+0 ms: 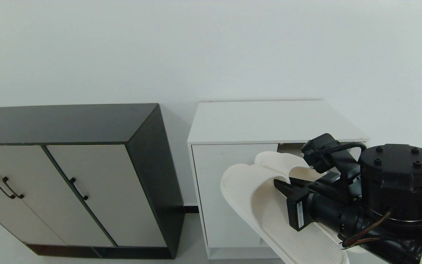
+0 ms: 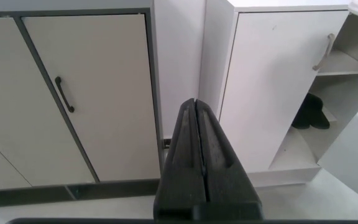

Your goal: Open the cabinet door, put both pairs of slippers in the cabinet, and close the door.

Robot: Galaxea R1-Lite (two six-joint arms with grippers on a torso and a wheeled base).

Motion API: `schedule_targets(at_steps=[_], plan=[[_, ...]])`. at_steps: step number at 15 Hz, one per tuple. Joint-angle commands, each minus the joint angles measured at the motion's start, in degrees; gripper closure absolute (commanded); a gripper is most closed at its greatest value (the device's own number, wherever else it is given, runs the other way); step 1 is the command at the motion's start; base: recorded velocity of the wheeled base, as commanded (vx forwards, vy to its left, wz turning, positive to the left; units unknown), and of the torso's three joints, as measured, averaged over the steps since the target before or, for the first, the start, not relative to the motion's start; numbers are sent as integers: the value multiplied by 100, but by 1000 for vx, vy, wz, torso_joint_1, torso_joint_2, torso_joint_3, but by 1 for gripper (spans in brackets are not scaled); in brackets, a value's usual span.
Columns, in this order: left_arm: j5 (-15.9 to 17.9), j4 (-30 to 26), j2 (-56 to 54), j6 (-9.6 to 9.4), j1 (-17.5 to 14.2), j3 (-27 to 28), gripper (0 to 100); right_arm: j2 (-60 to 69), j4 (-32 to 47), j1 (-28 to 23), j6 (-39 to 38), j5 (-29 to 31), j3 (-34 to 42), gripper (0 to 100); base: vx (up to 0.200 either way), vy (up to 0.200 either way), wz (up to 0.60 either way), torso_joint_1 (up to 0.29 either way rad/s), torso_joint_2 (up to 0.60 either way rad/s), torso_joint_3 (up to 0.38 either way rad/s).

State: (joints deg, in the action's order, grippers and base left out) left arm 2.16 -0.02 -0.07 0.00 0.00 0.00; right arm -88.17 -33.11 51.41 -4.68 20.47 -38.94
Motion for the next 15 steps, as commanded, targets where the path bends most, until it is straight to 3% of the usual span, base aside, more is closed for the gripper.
schedule_targets(at_steps=[1, 2, 15], plan=[[-5, 2, 7, 0, 0, 0, 100, -59, -3, 10, -6, 1, 0, 100, 0, 0, 0, 0, 0, 0], [4, 2, 7, 0, 0, 0, 100, -59, -3, 10, -6, 10, 0, 100, 0, 0, 0, 0, 0, 0], [4, 2, 7, -9, 0, 0, 100, -51, -3, 27, -15, 10, 9, 100, 0, -200, 0, 2, 2, 2]])
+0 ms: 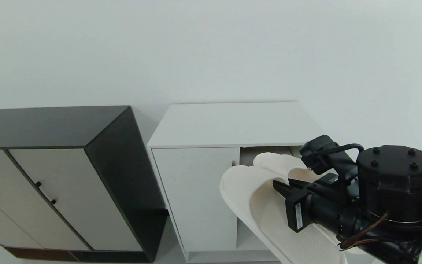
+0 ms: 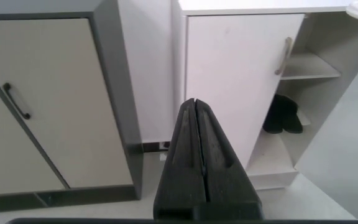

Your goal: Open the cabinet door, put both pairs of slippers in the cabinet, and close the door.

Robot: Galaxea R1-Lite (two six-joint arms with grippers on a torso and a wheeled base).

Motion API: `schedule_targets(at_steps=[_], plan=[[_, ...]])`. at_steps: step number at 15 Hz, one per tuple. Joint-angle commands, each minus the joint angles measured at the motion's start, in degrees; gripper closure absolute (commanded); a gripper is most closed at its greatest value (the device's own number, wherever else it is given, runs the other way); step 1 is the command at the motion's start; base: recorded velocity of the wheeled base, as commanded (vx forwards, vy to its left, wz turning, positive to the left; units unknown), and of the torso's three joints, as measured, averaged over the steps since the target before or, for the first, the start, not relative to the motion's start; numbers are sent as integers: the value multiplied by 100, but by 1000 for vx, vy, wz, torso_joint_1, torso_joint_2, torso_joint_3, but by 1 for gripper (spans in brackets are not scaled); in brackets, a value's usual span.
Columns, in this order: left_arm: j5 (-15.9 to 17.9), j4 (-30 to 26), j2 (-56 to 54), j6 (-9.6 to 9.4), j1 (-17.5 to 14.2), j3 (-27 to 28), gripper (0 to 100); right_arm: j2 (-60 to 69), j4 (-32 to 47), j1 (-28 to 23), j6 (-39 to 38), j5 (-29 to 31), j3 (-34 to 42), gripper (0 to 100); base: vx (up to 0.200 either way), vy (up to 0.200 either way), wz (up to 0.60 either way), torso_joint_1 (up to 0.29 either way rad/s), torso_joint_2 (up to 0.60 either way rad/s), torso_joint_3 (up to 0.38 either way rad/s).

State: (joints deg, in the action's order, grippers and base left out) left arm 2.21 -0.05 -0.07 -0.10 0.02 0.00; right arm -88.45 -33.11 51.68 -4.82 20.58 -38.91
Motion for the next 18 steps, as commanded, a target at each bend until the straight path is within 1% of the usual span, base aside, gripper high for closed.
schedule_targets(at_steps=[1, 5, 14, 18], plan=[[-1, 5, 7, 1, -2, 0, 100, -23, -3, 0, -2, 8, 33, 100, 0, -200, 0, 2, 12, 2], [-1, 5, 7, 1, -2, 0, 100, -40, -3, 0, -11, -10, 50, 100, 0, -200, 0, 2, 2, 0], [-10, 5, 7, 27, -2, 0, 100, -75, -11, -17, -11, -36, 156, 100, 0, 0, 0, 0, 0, 0], [-10, 5, 7, 27, -2, 0, 100, -172, -556, 0, 60, -36, 384, 100, 0, 0, 0, 0, 0, 0]])
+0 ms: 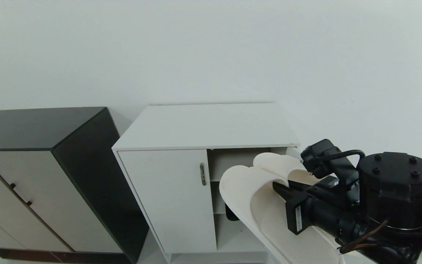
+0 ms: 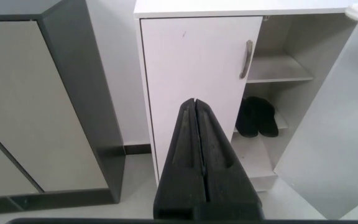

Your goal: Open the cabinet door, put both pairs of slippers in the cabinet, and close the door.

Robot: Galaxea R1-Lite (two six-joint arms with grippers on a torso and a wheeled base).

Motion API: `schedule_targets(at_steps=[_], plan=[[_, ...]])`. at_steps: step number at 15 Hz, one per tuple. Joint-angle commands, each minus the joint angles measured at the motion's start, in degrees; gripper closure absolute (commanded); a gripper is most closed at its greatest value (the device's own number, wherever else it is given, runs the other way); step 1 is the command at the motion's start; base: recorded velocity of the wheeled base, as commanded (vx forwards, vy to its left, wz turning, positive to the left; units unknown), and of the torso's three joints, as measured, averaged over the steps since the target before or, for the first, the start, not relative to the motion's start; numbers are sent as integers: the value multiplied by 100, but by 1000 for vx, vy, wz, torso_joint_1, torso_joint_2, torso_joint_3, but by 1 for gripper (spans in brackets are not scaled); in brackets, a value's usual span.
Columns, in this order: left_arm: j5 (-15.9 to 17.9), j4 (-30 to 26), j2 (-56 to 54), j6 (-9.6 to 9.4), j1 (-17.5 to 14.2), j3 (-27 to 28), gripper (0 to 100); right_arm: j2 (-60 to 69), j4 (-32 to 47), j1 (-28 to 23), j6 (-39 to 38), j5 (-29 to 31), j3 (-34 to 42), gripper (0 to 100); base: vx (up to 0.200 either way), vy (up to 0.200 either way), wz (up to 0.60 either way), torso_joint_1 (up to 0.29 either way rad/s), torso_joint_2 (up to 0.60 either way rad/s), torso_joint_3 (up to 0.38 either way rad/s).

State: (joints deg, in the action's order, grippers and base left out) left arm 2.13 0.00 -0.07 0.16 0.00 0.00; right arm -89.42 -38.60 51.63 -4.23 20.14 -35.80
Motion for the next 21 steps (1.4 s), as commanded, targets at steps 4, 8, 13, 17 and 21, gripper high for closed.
schedule_targets(at_steps=[4, 8, 13, 17, 21], plan=[[-2, 0, 7, 2, 0, 0, 100, -85, -113, 23, 142, -10, 161, 100, 0, 0, 0, 0, 0, 0], [-2, 0, 7, 2, 0, 0, 100, -93, -113, 84, 142, -10, 170, 100, 0, 0, 0, 0, 0, 0], [-2, 0, 7, -7, 0, 0, 100, -76, -157, 181, 133, -10, 197, 100, 0, 0, 0, -129, 304, 178], [-2, 0, 7, 2, 0, 0, 100, -102, -157, 181, 124, -10, 197, 100, 0, 0, 0, -210, 529, 310], [-2, 0, 7, 2, 0, 0, 100, -111, -157, 181, 124, -19, 205, 100, 0, 0, 0, -194, 511, 312]])
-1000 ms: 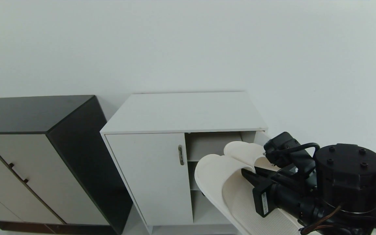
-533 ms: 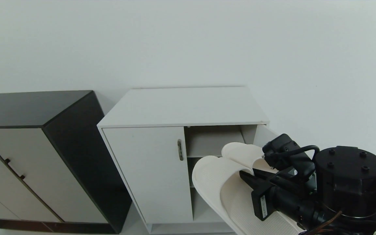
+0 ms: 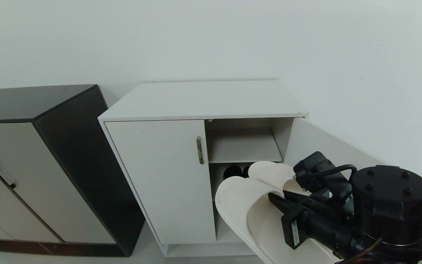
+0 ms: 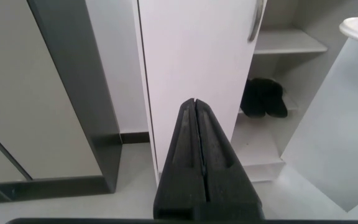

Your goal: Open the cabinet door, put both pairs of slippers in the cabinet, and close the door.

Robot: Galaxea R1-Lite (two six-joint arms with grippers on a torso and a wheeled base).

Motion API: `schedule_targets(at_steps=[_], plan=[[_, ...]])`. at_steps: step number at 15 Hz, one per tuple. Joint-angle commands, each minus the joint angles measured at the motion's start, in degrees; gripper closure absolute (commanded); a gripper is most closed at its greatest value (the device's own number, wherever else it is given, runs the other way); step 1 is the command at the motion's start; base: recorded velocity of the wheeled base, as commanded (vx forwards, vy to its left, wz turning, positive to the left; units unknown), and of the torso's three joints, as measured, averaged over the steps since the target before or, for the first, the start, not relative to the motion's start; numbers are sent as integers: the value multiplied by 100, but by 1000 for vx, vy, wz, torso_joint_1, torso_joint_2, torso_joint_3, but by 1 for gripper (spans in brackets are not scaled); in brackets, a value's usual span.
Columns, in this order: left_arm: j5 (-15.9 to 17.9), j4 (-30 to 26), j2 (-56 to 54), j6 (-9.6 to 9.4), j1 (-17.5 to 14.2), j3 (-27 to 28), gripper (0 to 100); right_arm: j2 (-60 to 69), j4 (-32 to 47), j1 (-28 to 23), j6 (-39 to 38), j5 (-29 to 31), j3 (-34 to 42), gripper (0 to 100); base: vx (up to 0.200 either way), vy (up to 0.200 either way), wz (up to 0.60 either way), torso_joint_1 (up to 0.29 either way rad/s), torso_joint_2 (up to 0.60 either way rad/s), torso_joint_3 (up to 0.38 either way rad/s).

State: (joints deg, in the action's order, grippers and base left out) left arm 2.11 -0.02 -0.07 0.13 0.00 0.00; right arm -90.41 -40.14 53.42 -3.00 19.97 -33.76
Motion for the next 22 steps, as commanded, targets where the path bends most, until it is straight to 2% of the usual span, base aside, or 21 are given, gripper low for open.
schedule_targets(at_steps=[1, 9, 17, 22], plan=[[0, 2, 7, 4, 0, 0, 100, -12, -2, 2, 1, -2, 1, 100, 0, 0, 0, -178, 496, 310], [0, 2, 7, 4, 0, 0, 100, -47, -11, 2, 19, -2, 71, 100, 0, 0, 0, -151, 479, 325], [0, 2, 7, 4, 0, 0, 100, -74, -46, 2, 19, -2, 88, 100, 0, 0, 0, -60, 434, 362], [0, 2, 7, 4, 0, 0, 100, -83, -46, 2, 19, -2, 88, 100, 0, 0, 0, -2, 74, 70]])
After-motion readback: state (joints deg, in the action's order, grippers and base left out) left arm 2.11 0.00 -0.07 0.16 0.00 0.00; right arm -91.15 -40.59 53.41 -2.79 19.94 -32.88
